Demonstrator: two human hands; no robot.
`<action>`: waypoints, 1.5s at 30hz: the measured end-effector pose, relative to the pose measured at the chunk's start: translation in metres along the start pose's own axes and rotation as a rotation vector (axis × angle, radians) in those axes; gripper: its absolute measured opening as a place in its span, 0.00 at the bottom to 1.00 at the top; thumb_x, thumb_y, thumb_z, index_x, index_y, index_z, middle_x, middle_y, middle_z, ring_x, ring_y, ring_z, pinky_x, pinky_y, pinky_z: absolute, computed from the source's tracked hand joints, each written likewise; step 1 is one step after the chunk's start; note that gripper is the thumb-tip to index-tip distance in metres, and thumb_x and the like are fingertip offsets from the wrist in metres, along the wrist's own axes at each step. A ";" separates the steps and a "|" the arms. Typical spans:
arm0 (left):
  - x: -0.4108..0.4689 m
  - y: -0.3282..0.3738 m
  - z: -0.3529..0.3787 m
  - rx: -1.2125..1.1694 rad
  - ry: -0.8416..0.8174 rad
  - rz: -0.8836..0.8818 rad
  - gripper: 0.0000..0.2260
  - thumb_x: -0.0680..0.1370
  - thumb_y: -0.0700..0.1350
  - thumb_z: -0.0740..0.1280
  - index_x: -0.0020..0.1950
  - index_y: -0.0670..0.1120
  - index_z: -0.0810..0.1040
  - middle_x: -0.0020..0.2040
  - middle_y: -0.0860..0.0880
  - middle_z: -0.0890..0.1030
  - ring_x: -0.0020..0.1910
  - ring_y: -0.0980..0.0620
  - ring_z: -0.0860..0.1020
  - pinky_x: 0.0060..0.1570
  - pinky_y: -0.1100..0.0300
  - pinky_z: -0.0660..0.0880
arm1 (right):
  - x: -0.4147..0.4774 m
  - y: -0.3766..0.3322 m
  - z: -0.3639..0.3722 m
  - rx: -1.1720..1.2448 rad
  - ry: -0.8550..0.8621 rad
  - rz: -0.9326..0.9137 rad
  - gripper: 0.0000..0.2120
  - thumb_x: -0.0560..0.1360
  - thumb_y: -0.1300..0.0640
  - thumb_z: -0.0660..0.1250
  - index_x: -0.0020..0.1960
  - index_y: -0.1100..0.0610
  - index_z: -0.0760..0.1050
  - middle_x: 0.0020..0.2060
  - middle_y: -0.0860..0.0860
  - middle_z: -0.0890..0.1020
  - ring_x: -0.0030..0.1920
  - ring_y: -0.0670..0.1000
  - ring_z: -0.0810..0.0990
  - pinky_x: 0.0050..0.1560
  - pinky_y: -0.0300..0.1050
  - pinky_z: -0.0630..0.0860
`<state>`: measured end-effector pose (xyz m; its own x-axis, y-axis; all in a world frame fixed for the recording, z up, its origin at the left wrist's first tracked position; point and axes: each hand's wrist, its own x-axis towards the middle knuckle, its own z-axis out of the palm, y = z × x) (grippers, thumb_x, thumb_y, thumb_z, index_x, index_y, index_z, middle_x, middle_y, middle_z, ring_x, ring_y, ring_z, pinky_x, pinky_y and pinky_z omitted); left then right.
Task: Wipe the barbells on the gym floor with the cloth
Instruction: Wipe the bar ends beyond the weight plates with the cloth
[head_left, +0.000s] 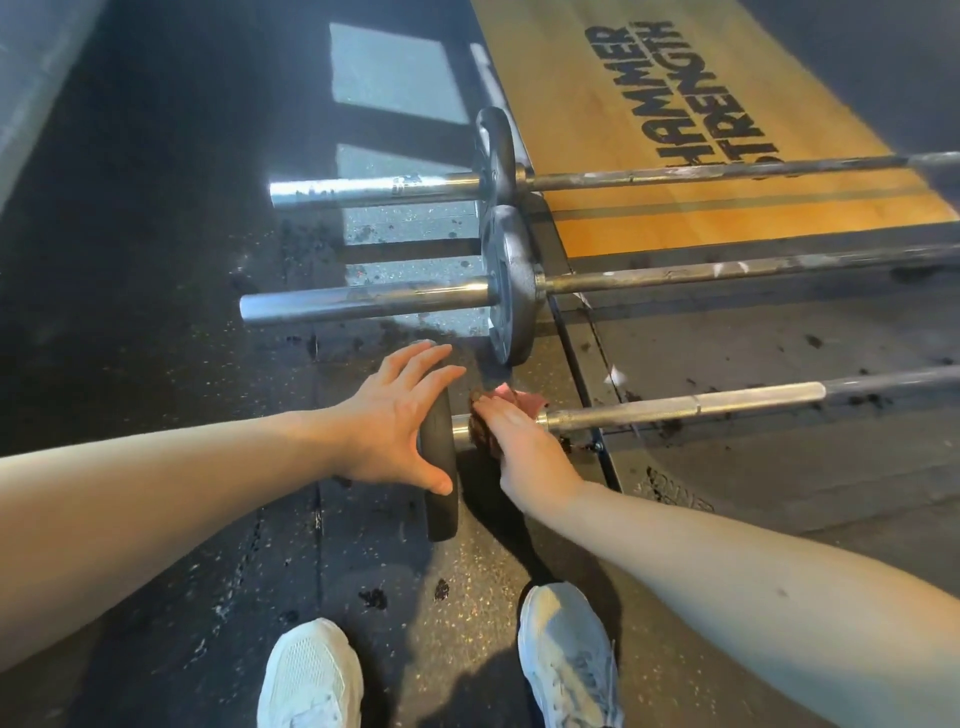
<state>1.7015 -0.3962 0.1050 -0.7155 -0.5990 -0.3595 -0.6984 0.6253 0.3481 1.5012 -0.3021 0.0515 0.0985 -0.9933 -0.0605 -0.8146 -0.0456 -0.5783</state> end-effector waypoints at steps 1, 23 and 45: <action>0.000 0.000 -0.001 -0.001 -0.005 -0.006 0.58 0.65 0.73 0.72 0.82 0.56 0.40 0.80 0.60 0.36 0.80 0.50 0.31 0.79 0.37 0.49 | 0.010 -0.003 -0.004 -0.006 -0.028 0.041 0.31 0.75 0.68 0.72 0.75 0.58 0.69 0.72 0.54 0.74 0.75 0.54 0.68 0.78 0.50 0.62; -0.072 0.027 0.070 0.041 0.286 0.108 0.61 0.64 0.82 0.62 0.81 0.40 0.52 0.82 0.40 0.54 0.82 0.41 0.51 0.77 0.37 0.59 | -0.009 -0.028 -0.016 -0.098 -0.368 0.169 0.13 0.76 0.65 0.67 0.60 0.56 0.80 0.55 0.55 0.83 0.58 0.58 0.80 0.54 0.48 0.77; -0.097 0.053 0.091 0.064 0.256 0.064 0.59 0.66 0.78 0.64 0.82 0.46 0.42 0.84 0.46 0.42 0.82 0.46 0.39 0.78 0.41 0.52 | -0.055 -0.030 0.006 -0.022 -0.230 0.111 0.14 0.77 0.64 0.70 0.61 0.55 0.79 0.56 0.53 0.83 0.61 0.55 0.80 0.63 0.52 0.78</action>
<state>1.7348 -0.2596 0.0799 -0.7449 -0.6589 -0.1053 -0.6548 0.6916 0.3048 1.5234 -0.2450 0.0676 0.1330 -0.9421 -0.3077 -0.8395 0.0580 -0.5402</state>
